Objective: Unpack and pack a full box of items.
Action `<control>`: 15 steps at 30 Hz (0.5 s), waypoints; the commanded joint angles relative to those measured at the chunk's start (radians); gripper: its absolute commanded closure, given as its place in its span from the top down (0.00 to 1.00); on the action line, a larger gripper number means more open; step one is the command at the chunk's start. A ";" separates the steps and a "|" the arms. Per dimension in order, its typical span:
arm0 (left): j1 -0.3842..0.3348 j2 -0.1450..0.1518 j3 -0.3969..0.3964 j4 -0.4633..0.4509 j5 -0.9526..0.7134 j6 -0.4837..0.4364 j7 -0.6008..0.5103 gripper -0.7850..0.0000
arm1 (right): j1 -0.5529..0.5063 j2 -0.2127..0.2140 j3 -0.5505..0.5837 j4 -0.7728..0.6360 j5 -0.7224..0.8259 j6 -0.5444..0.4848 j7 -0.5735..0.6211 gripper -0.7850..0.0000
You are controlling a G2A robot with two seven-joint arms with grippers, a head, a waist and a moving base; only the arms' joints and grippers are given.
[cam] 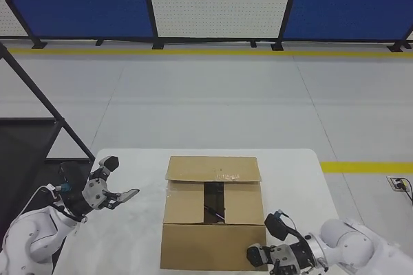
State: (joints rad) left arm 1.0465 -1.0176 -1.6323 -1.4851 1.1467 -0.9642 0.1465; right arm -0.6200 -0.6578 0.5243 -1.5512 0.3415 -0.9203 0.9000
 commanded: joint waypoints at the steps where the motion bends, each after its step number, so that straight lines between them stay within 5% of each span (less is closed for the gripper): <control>1: 0.000 0.000 0.000 0.000 0.000 0.000 0.000 1.00 | 0.010 0.013 -0.001 -0.008 0.001 -0.033 -0.033 1.00; 7: 0.000 0.000 0.000 0.000 0.000 0.000 0.000 1.00 | 0.053 0.040 0.009 0.000 0.129 -0.087 -0.087 1.00; 15: 0.000 0.000 0.000 0.000 0.000 0.000 0.000 1.00 | 0.113 0.008 0.033 0.144 0.422 -0.010 -0.082 1.00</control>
State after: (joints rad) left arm 1.0465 -1.0176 -1.6323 -1.4851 1.1467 -0.9642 0.1465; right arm -0.5121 -0.6425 0.5571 -1.4290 0.7196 -0.9612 0.8182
